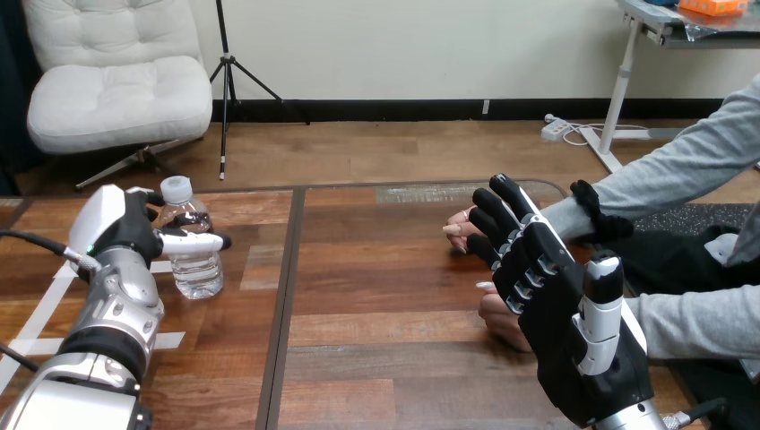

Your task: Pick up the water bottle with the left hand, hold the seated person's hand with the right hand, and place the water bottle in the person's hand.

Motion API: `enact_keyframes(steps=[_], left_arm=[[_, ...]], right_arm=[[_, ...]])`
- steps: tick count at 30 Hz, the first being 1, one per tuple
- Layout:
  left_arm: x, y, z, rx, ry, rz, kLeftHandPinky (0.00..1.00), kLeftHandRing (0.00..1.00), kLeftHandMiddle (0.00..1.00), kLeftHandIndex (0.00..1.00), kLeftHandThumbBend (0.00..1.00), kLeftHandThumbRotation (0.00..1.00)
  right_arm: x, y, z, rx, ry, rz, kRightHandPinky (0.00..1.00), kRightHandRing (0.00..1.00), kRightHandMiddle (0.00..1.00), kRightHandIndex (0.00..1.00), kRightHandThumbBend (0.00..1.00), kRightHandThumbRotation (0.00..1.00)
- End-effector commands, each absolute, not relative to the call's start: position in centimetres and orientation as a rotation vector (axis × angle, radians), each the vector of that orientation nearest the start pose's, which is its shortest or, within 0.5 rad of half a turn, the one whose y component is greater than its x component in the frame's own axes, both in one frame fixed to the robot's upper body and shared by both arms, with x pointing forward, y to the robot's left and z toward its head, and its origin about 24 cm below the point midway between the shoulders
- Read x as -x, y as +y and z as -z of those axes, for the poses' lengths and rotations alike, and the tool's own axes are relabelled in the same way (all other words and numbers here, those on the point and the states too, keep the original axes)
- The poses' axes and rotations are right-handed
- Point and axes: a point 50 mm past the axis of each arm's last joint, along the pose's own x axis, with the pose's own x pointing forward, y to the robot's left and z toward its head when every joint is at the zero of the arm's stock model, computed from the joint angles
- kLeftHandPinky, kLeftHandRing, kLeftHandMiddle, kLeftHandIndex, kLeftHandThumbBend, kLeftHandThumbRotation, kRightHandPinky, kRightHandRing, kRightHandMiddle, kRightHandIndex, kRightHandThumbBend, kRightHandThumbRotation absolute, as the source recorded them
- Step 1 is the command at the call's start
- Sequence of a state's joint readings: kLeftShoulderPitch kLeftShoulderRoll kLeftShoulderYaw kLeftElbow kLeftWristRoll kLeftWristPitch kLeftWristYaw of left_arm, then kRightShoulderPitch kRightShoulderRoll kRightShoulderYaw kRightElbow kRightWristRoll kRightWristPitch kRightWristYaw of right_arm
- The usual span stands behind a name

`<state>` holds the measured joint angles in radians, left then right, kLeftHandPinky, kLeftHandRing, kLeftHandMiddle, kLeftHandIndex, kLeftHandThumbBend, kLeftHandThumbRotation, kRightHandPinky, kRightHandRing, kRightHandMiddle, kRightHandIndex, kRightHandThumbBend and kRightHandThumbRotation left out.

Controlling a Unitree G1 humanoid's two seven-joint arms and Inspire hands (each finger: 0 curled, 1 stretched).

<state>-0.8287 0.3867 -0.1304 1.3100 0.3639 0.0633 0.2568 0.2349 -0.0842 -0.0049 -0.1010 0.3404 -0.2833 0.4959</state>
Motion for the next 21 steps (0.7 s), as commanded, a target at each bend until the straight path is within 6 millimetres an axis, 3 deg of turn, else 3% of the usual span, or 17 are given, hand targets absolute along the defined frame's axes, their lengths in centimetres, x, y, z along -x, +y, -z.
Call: enact_keyframes(steps=[1,21], left_arm=[[-38.07,25.04,-7.55,-0.895,0.353,-0.274,0.76,0.85,0.86,0.85,0.98,0.33],[-38.3,24.72,-7.68,-0.864,0.386,-0.261,0.76,0.86,0.88,0.86,0.98,0.3]], right_arm=[[-20.68,-16.0,-6.13,-0.188,-0.299,-0.396,1.0,0.99,0.97,0.98,0.96,1.0],[-20.6,-15.9,-6.1,-0.19,-0.3,-0.397,1.0,0.99,0.97,0.98,0.97,1.0]])
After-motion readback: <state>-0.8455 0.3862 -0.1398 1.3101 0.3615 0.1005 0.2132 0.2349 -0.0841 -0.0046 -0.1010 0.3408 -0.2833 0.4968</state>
